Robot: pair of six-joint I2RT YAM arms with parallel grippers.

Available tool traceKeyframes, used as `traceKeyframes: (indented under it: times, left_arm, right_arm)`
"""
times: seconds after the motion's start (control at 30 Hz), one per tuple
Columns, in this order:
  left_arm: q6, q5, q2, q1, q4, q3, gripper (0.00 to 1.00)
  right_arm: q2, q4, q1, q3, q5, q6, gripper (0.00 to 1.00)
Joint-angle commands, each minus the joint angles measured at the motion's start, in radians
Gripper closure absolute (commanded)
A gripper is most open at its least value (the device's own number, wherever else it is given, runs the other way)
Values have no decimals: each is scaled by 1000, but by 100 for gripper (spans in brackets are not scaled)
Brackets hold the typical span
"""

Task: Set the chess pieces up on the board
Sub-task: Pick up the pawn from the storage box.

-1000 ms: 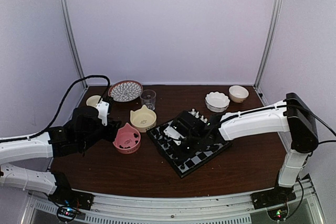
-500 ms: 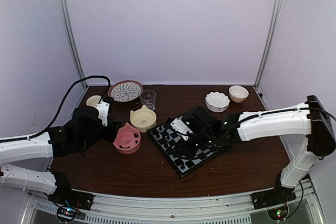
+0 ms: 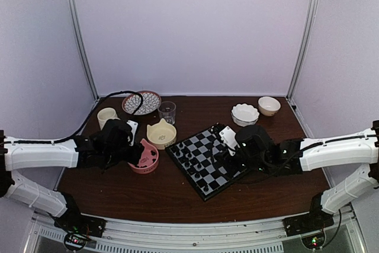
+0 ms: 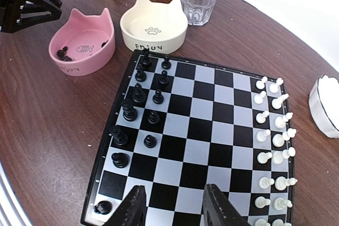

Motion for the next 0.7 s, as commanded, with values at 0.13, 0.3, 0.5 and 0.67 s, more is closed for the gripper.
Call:
traceKeyframes:
  times: [0.13, 0.3, 0.5, 0.67]
  left_arm:
    - [-114, 189, 165, 56, -43, 106, 67]
    - [-176, 238, 293, 82, -82, 190, 60]
    - [-378, 233, 431, 92, -194, 310, 62]
    - [-566, 264, 455, 105, -189, 300, 66]
  right_arm:
    - [-33, 82, -14, -41, 93, 7, 60]
    - [-6, 90, -17, -33, 79, 5, 61]
    - [-3, 90, -18, -36, 65, 4, 61]
    - [-24, 120, -19, -50, 59, 4, 61]
